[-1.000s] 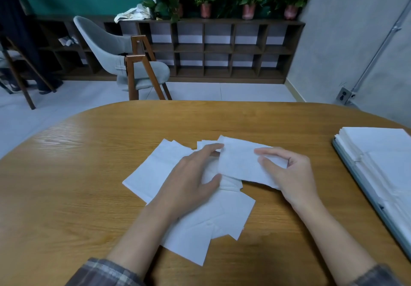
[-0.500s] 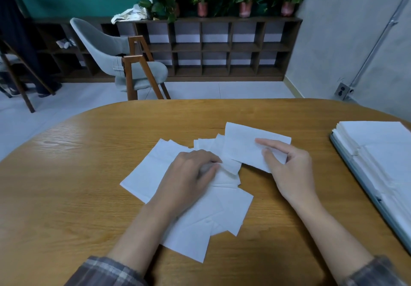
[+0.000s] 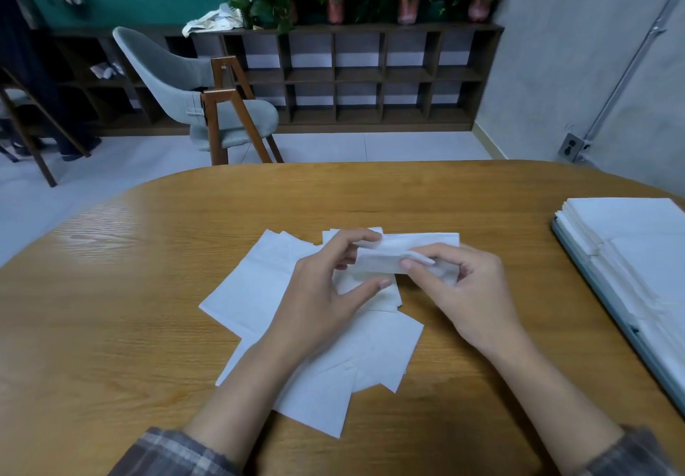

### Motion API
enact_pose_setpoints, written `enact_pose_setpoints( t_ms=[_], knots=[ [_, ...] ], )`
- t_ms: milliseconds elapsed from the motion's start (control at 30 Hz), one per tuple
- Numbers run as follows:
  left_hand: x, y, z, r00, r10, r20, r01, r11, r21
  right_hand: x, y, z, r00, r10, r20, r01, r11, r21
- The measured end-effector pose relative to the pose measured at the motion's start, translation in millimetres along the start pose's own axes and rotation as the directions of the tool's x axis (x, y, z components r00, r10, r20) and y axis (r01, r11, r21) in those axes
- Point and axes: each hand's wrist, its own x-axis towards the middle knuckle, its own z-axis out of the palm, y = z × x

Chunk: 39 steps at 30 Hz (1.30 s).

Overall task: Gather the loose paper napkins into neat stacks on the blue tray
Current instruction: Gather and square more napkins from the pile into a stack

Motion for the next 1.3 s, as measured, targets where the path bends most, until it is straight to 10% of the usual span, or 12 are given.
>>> enact_pose_setpoints(
  t_ms=[333,633,900,1300],
  knots=[
    [5.8,10.7,-16.0,0.982,-0.183,-0.055,0.151,0.919,-0.363,3.9,-7.9,-7.4,0.940,0.307,0.148,-0.339,0.798,0.498],
    [5.2,15.9,-25.0,0.974,-0.179,0.138,0.209,0.947,-0.243,0.9,-13.2,-7.9,0.896,0.281,0.345,-0.407,0.831,0.379],
    [5.3,9.3,-23.5,0.990,-0.142,-0.017,0.141,0.988,-0.070,1.3,-11.4,-6.7,0.914,0.300,0.274,-0.397,0.801,0.449],
    [5.1,8.9,-22.8,0.956,-0.290,0.050,0.293,0.921,-0.256,1.3,-8.8,-5.7,0.919,0.323,0.225,-0.392,0.794,0.465]
  ],
)
